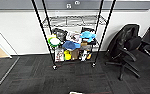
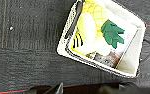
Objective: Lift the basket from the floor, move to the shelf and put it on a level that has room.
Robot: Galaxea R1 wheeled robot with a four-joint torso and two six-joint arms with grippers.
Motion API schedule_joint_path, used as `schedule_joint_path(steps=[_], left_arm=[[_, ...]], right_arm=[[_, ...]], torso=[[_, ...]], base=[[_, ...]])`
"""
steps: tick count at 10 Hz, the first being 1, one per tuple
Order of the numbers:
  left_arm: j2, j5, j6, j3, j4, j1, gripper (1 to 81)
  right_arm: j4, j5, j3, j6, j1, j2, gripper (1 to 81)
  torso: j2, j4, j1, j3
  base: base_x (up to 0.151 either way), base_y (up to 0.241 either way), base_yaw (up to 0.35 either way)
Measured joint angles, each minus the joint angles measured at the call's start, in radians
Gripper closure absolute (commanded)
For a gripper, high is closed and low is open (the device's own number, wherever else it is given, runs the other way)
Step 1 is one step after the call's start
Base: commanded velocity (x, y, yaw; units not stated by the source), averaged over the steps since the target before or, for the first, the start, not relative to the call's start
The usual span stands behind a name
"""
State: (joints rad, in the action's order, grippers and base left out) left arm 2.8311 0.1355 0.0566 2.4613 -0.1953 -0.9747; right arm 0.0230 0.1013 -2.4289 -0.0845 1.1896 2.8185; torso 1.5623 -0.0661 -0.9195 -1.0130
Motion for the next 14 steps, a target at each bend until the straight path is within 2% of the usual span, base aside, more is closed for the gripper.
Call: schedule_joint_path(steps=[1, 3, 9, 14], left_arm=[[0.001, -0.001, 0.001, 0.0, 0.0, 0.013, 1.0], [0.004, 0.001, 0.001, 0.001, 0.0, 0.046, 1.0], [0.017, 0.028, 0.001, 0.002, 0.0, 0.06, 1.0], [0.032, 0.042, 0.001, 0.005, 0.0, 0.069, 1.0]], right_arm=[[0.0, 0.0, 0.0, 0.002, -0.007, 0.001, 1.0], [0.0, 0.0, 0.0, 0.004, -0.018, 0.005, 1.0], [0.0, -0.01, -0.001, 0.004, -0.037, 0.005, 1.0], [0.022, -0.048, -0.001, 0.004, -0.081, 0.004, 1.0]], torso=[[0.025, 0.0, -0.017, -0.023], [0.08, 0.0, -0.051, -0.038], [0.285, 0.0, -0.18, -0.04], [0.457, 0.0, -0.288, -0.04]], base=[[0.0, 0.0, 0.0], [0.0, 0.0, 0.0], [0.0, 0.0, 0.0], [0.0, 0.0, 0.0]])
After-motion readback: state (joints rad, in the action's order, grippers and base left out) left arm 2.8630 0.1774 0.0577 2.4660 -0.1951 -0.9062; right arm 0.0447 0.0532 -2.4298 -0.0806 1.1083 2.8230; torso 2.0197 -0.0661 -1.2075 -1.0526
